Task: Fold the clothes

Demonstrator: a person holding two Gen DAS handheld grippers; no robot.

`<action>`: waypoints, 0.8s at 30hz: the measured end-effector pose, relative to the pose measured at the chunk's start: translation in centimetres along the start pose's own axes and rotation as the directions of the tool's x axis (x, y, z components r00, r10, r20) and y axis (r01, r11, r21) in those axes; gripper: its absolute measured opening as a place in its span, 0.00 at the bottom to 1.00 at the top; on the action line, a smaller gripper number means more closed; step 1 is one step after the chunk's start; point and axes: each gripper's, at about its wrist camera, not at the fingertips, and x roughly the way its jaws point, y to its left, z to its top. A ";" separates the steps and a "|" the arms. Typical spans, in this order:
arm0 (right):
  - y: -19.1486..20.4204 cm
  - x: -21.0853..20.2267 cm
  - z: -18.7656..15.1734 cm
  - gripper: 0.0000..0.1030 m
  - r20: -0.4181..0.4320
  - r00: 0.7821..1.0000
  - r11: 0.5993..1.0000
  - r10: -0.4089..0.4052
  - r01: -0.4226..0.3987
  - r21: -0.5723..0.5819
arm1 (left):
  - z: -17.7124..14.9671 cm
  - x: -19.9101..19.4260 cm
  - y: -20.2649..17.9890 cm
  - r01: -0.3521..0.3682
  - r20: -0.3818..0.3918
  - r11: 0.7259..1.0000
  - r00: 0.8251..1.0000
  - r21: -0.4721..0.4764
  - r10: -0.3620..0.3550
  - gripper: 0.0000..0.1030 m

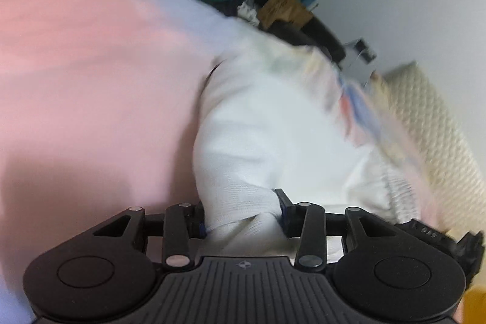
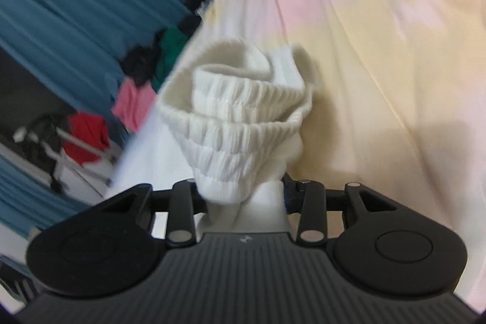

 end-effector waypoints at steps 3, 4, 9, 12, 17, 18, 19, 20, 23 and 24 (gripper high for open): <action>-1.2 -0.1 -1.3 0.47 -0.005 1.000 0.999 0.002 -0.001 0.040 | -0.1 -0.2 -1.0 -0.060 0.011 0.997 0.998 0.044 0.060 0.54; -1.2 -0.4 -1.2 0.49 -0.018 1.000 0.998 -0.006 0.007 0.069 | 0.2 -0.5 -1.7 -0.086 0.012 0.995 0.996 0.054 0.085 0.59; 1.7 -4.0 -0.2 0.53 -0.076 0.988 0.991 -0.133 0.135 0.014 | 0.9 -5.6 -7.0 -0.215 0.093 0.942 0.976 0.259 0.198 0.85; 3.7 -7.1 0.1 0.53 -0.054 0.985 0.985 -0.165 0.161 -0.063 | 0.9 -9.3 -9.4 -0.209 0.119 0.941 0.976 0.266 0.184 0.85; 6.8 -13.3 0.5 0.53 0.009 0.990 0.975 -0.142 0.141 -0.169 | 0.1 -15.6 -14.3 -0.221 0.180 0.923 0.969 0.316 0.171 0.99; 7.4 -14.4 0.7 0.53 0.018 0.991 0.973 -0.131 0.132 -0.187 | -0.2 -16.8 -15.5 -0.221 0.182 0.918 0.969 0.329 0.168 1.00; 8.1 -15.3 0.9 0.53 0.028 0.992 0.971 -0.122 0.126 -0.205 | -0.5 -18.1 -16.6 -0.219 0.180 0.912 0.970 0.346 0.165 1.00; 8.8 -16.4 0.8 0.54 0.039 0.993 0.967 -0.115 0.121 -0.224 | -0.9 -19.3 -17.8 -0.217 0.177 0.906 0.971 0.363 0.162 1.00; 10.6 -19.8 0.5 0.69 0.072 0.994 0.953 -0.088 0.105 -0.284 | -2.3 -22.4 -21.0 -0.231 0.203 0.876 0.967 0.423 0.157 1.00; 11.1 -21.0 0.3 0.73 0.084 0.994 0.948 -0.076 0.098 -0.304 | -2.9 -23.4 -21.9 -0.241 0.218 0.866 0.963 0.439 0.158 1.00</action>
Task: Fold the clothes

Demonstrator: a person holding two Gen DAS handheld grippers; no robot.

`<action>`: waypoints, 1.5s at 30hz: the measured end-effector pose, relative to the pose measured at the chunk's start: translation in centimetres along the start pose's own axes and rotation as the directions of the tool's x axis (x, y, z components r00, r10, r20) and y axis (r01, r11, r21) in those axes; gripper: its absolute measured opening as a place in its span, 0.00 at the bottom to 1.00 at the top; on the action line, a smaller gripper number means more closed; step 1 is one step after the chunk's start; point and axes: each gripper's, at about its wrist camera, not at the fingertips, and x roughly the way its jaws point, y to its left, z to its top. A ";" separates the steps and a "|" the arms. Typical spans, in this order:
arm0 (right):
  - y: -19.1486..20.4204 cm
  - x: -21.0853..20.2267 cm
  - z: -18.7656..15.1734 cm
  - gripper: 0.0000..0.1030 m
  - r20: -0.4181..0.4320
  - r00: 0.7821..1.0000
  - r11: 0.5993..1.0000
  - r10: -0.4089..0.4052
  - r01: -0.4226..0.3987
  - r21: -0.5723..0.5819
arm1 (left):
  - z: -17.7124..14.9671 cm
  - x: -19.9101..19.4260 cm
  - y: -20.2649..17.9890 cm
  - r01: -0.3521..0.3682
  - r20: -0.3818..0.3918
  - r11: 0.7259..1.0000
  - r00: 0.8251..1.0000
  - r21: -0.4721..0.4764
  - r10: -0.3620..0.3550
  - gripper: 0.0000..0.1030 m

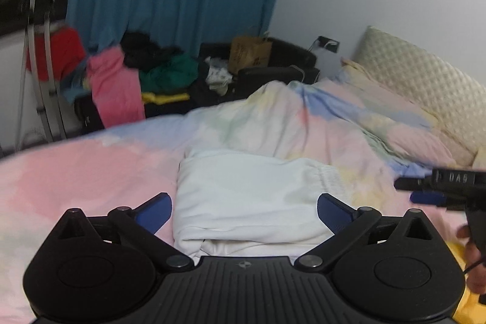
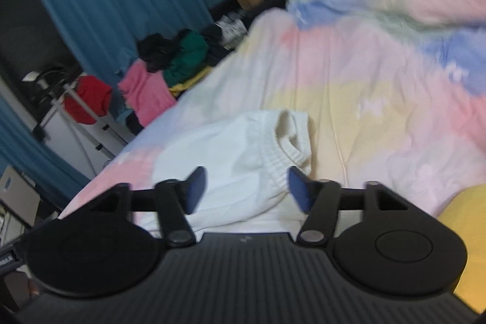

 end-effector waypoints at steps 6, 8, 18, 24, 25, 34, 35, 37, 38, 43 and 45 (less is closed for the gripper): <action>2.7 -6.0 -1.0 0.82 0.096 0.993 0.992 0.068 -0.057 -0.114 | -1.8 -7.7 -3.3 -0.008 0.135 1.000 0.991 0.022 0.004 1.00; 3.5 -7.7 -2.0 0.82 0.141 0.987 0.985 0.082 -0.059 -0.163 | -3.0 -9.5 -4.1 -0.029 0.172 0.999 0.985 0.024 0.025 1.00; 6.2 -11.2 -9.3 0.82 0.243 0.960 0.946 0.137 -0.054 -0.321 | -8.7 -14.1 -5.8 -0.071 0.223 0.996 0.973 0.050 0.058 1.00; 7.1 -11.0 -13.1 0.81 0.292 0.949 0.934 0.115 -0.003 -0.358 | -11.1 -14.3 -5.7 -0.102 0.233 0.993 0.969 0.061 0.085 1.00; 7.1 -10.8 -13.6 0.81 0.295 0.949 0.934 0.112 0.001 -0.357 | -11.4 -14.3 -5.7 -0.111 0.236 0.992 0.967 0.065 0.092 1.00; 6.8 -8.4 -17.0 0.81 0.305 0.949 0.929 0.079 0.040 -0.368 | -14.3 -12.5 -4.3 -0.131 0.222 0.990 0.968 0.053 0.116 1.00; 6.8 -8.0 -17.3 0.81 0.306 0.949 0.927 0.076 0.046 -0.372 | -14.5 -12.2 -4.0 -0.131 0.216 0.990 0.969 0.048 0.117 1.00; 7.1 -7.4 -18.1 0.81 0.308 0.949 0.918 0.072 0.057 -0.392 | -15.0 -11.9 -3.4 -0.136 0.213 0.990 0.969 0.045 0.124 1.00; 7.1 -7.1 -18.4 0.81 0.303 0.951 0.915 0.066 0.064 -0.398 | -15.3 -12.0 -3.1 -0.140 0.217 0.989 0.968 0.042 0.127 1.00; 7.0 -6.7 -19.3 0.81 0.330 0.944 0.919 0.024 0.109 -0.379 | -16.1 -11.9 -1.9 -0.141 0.224 0.990 0.965 0.004 0.137 1.00; 7.0 -6.5 -19.5 0.81 0.331 0.943 0.916 0.018 0.117 -0.383 | -16.2 -11.7 -1.6 -0.141 0.221 0.990 0.965 -0.009 0.139 1.00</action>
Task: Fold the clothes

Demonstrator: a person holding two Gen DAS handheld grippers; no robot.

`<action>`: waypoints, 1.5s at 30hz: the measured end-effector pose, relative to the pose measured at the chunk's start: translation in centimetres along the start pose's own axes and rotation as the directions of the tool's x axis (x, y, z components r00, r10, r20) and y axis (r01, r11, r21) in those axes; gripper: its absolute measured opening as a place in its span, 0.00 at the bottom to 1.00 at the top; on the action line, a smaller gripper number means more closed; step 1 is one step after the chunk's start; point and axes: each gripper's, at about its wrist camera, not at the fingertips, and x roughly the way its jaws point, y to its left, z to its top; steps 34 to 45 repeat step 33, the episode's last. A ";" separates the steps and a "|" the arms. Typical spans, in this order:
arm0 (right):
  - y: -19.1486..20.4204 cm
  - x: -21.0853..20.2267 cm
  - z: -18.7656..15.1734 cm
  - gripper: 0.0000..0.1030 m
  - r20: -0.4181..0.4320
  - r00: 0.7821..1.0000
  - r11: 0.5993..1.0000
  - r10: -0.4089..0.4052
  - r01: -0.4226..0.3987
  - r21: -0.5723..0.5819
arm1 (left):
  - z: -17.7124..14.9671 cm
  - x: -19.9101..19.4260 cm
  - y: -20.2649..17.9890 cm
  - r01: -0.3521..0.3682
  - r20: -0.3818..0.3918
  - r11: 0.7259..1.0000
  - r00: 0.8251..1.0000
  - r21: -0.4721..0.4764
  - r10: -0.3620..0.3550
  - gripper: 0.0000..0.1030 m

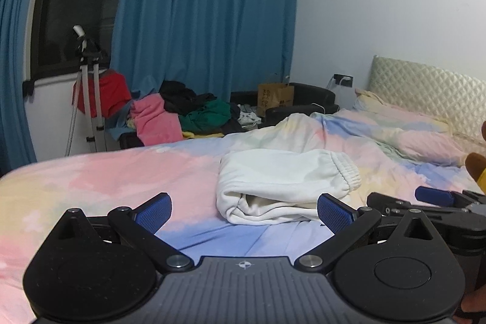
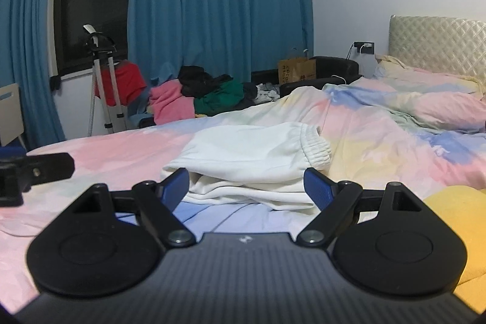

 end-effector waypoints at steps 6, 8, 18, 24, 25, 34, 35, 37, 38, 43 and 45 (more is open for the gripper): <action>-0.2 0.6 -0.2 0.81 -0.022 1.000 1.000 -0.006 0.006 -0.004 | -0.5 0.4 0.3 0.009 0.009 1.000 1.000 -0.020 -0.008 1.00; -0.4 0.8 -0.3 0.81 -0.030 1.000 1.000 -0.007 0.008 0.008 | -0.5 0.5 0.2 0.001 0.003 1.000 1.000 -0.015 -0.001 1.00; -0.3 1.0 -0.3 0.81 -0.034 0.999 1.000 -0.024 0.025 0.008 | -0.6 0.6 -0.3 -0.016 -0.013 1.000 1.000 0.013 0.016 1.00; -0.1 1.0 -0.3 0.81 -0.036 0.999 1.000 -0.030 0.030 -0.001 | -0.8 0.1 -0.2 -0.023 -0.013 1.000 1.000 0.018 0.023 1.00; -0.1 0.9 -0.3 0.81 -0.035 0.999 1.000 -0.031 0.030 -0.002 | -0.8 0.0 -0.2 -0.025 -0.011 0.999 1.000 0.021 0.026 1.00; -0.1 0.9 -0.1 0.81 -0.037 0.999 1.000 -0.027 0.027 -0.005 | -0.8 -0.8 -0.1 -0.027 -0.004 1.000 1.000 0.014 0.027 1.00; -0.1 0.9 -0.1 0.81 -0.037 0.999 1.000 -0.027 0.027 -0.005 | -0.8 -0.8 -0.1 -0.027 -0.004 1.000 1.000 0.014 0.027 1.00; -0.1 0.9 -0.1 0.81 -0.037 0.999 1.000 -0.027 0.027 -0.005 | -0.8 -0.8 -0.1 -0.027 -0.004 1.000 1.000 0.014 0.027 1.00; -0.1 0.9 -0.1 0.81 -0.037 0.999 1.000 -0.027 0.027 -0.005 | -0.8 -0.8 -0.1 -0.027 -0.004 1.000 1.000 0.014 0.027 1.00; -0.1 0.9 -0.1 0.81 -0.037 0.999 1.000 -0.027 0.027 -0.005 | -0.8 -0.8 -0.1 -0.027 -0.004 1.000 1.000 0.014 0.027 1.00; -0.1 0.9 -0.1 0.81 -0.037 0.999 1.000 -0.027 0.027 -0.005 | -0.8 -0.8 -0.1 -0.027 -0.004 1.000 1.000 0.014 0.027 1.00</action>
